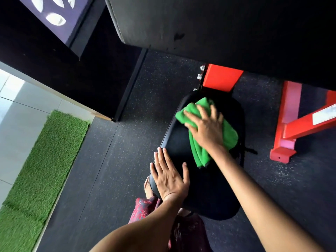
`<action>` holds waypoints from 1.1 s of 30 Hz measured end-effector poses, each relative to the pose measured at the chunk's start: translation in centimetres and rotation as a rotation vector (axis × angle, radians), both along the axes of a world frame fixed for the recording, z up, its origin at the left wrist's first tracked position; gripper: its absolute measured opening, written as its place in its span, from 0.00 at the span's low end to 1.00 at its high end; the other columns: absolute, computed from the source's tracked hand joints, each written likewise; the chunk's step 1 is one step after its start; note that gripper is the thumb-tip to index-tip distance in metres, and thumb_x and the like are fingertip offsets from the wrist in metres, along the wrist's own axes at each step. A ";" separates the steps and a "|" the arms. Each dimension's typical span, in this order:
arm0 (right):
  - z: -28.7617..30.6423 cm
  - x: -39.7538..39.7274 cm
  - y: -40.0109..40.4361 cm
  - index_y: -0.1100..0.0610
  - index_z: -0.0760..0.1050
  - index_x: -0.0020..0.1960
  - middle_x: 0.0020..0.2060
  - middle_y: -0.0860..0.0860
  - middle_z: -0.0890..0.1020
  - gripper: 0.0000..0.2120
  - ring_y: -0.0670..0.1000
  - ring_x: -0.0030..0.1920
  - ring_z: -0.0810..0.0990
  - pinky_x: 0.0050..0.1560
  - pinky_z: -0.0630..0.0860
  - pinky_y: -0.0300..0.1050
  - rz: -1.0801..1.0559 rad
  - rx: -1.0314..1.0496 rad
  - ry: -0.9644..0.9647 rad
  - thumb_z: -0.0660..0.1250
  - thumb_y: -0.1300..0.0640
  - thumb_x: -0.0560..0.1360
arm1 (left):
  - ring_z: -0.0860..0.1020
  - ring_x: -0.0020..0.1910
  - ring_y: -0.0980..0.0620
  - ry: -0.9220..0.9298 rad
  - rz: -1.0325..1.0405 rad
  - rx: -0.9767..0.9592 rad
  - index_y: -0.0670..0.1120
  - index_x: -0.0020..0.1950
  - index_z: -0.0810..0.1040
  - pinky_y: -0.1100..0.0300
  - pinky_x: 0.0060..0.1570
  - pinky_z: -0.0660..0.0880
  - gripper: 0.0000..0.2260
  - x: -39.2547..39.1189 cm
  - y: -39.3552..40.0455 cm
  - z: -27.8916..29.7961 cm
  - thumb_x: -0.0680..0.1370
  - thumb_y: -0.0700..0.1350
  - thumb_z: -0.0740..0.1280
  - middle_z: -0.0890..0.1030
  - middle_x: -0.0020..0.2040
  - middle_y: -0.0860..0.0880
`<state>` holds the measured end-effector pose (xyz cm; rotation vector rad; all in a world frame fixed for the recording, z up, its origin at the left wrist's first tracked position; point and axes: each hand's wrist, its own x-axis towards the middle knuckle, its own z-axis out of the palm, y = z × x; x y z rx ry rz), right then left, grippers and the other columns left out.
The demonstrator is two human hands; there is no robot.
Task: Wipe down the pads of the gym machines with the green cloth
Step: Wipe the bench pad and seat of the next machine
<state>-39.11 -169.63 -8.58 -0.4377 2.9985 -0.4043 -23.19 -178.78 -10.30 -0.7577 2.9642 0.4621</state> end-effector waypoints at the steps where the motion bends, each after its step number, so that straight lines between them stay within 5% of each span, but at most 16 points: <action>1: -0.1 1.4 0.9 0.41 0.75 0.64 0.65 0.51 0.75 0.19 0.64 0.64 0.68 0.57 0.68 0.64 0.070 0.006 0.042 0.63 0.43 0.74 | 0.59 0.72 0.45 0.003 0.002 -0.004 0.38 0.73 0.58 0.49 0.69 0.52 0.33 0.0 0.0 0.0 0.74 0.57 0.54 0.66 0.73 0.39; 4: -0.1 2.5 5.4 0.41 0.76 0.63 0.62 0.51 0.77 0.21 0.64 0.59 0.70 0.51 0.72 0.61 0.087 0.039 0.084 0.58 0.40 0.73 | 0.59 0.72 0.45 -0.006 0.008 -0.003 0.38 0.73 0.59 0.48 0.70 0.53 0.33 -0.1 -0.1 0.1 0.75 0.57 0.54 0.66 0.73 0.39; 9: -0.1 -3.0 6.9 0.42 0.73 0.67 0.69 0.52 0.69 0.20 0.66 0.66 0.64 0.61 0.64 0.64 -0.358 -0.015 -0.028 0.64 0.43 0.75 | 0.61 0.72 0.44 -0.035 0.013 0.012 0.37 0.74 0.60 0.49 0.70 0.53 0.33 -0.2 0.0 0.3 0.75 0.58 0.54 0.65 0.73 0.39; 13: 0.5 -0.9 1.9 0.40 0.71 0.68 0.71 0.50 0.68 0.21 0.65 0.69 0.62 0.65 0.61 0.65 -0.142 -0.001 -0.080 0.64 0.44 0.76 | 0.64 0.72 0.42 -0.042 0.017 0.009 0.37 0.74 0.60 0.49 0.70 0.51 0.34 -0.2 0.1 0.3 0.75 0.58 0.53 0.64 0.74 0.40; 18: 0.1 7.2 4.2 0.41 0.75 0.64 0.64 0.51 0.76 0.20 0.63 0.61 0.69 0.54 0.70 0.60 0.119 0.018 0.101 0.60 0.41 0.73 | 0.62 0.73 0.43 -0.050 0.031 0.018 0.38 0.75 0.59 0.50 0.71 0.48 0.34 -0.3 0.1 0.4 0.75 0.59 0.52 0.62 0.75 0.40; 25: 0.1 -1.0 6.2 0.41 0.70 0.69 0.71 0.51 0.67 0.21 0.65 0.70 0.61 0.64 0.62 0.65 -0.349 0.008 -0.030 0.63 0.43 0.76 | 0.61 0.74 0.43 -0.057 0.020 0.015 0.38 0.75 0.59 0.51 0.71 0.47 0.34 -0.3 0.2 0.6 0.75 0.58 0.51 0.62 0.75 0.41; 29: 0.5 -0.3 3.4 0.40 0.70 0.69 0.72 0.51 0.66 0.21 0.65 0.71 0.60 0.66 0.59 0.65 -0.255 -0.009 -0.075 0.64 0.44 0.76 | 0.60 0.74 0.43 -0.054 0.023 0.008 0.38 0.76 0.58 0.51 0.71 0.46 0.35 -0.2 0.2 0.5 0.75 0.59 0.51 0.60 0.76 0.41; 33: 0.2 7.0 3.8 0.41 0.74 0.65 0.65 0.51 0.75 0.20 0.65 0.63 0.68 0.56 0.68 0.63 0.036 0.016 0.073 0.61 0.42 0.73 | 0.57 0.75 0.45 -0.061 0.023 0.023 0.39 0.77 0.56 0.51 0.72 0.46 0.35 -0.2 0.0 0.5 0.75 0.59 0.49 0.58 0.77 0.42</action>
